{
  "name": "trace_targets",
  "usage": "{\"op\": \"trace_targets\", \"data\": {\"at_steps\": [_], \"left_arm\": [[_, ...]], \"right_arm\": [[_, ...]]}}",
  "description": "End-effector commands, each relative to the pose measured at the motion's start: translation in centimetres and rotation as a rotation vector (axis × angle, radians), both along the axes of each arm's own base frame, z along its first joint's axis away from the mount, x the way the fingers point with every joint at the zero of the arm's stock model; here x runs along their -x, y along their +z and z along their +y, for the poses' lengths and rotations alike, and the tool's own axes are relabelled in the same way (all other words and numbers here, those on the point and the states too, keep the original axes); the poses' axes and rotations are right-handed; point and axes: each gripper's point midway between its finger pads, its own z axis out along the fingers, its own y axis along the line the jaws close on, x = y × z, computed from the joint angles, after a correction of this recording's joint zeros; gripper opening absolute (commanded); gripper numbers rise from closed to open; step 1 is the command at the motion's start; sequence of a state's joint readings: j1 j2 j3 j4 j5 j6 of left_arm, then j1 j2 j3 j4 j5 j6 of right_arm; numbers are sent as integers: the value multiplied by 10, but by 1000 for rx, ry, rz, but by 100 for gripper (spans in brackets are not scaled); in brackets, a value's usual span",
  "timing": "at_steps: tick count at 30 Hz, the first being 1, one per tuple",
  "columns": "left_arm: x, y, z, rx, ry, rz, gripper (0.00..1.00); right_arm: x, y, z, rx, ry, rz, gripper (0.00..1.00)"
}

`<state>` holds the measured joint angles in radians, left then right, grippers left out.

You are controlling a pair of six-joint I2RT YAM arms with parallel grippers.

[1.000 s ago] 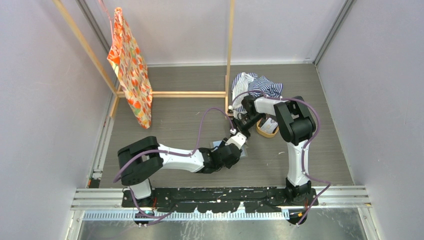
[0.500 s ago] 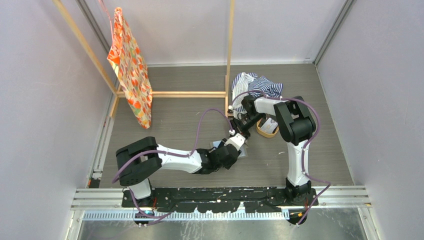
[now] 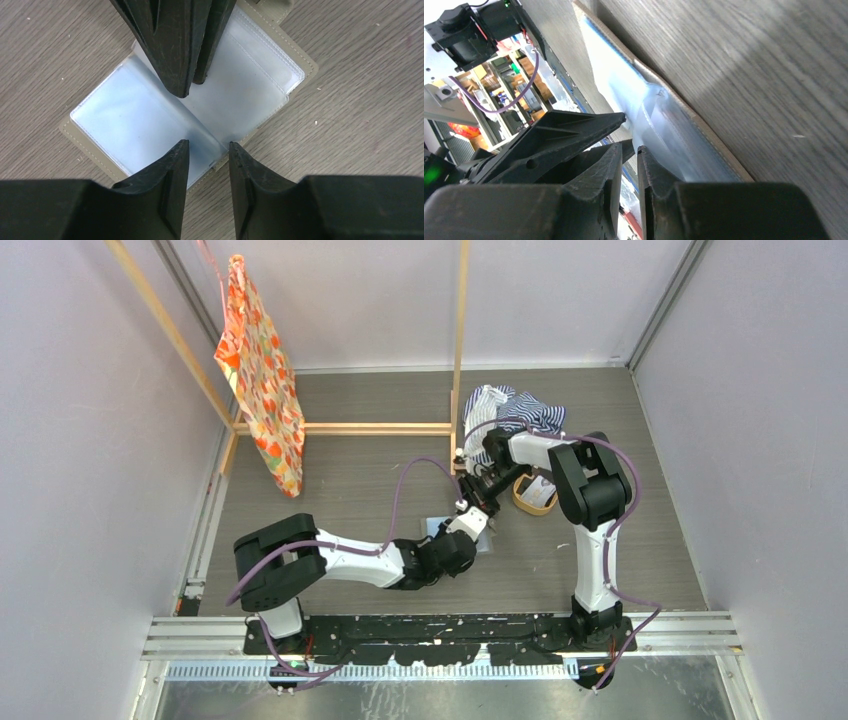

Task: Put the credit cards into the card holder
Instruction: Turn over the card slot in the card holder.

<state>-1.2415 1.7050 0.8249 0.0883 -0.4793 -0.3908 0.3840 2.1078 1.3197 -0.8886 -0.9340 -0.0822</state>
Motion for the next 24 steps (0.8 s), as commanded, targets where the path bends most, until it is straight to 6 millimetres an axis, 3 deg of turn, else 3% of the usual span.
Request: {"op": "trace_targets", "data": {"at_steps": [1, 14, 19, 24], "left_arm": [[-5, 1, 3, 28, 45, -20, 32], [-2, -3, 5, 58, 49, 4, 28], [-1, -3, 4, 76, 48, 13, 28], [0, -3, 4, 97, 49, 22, 28]], "right_arm": [[-7, 38, 6, -86, 30, -102, 24], [-26, 52, -22, -19, 10, -279, 23], [-36, 33, -41, 124, 16, -349, 11], [-35, 21, -39, 154, 25, -341, 7]]}}
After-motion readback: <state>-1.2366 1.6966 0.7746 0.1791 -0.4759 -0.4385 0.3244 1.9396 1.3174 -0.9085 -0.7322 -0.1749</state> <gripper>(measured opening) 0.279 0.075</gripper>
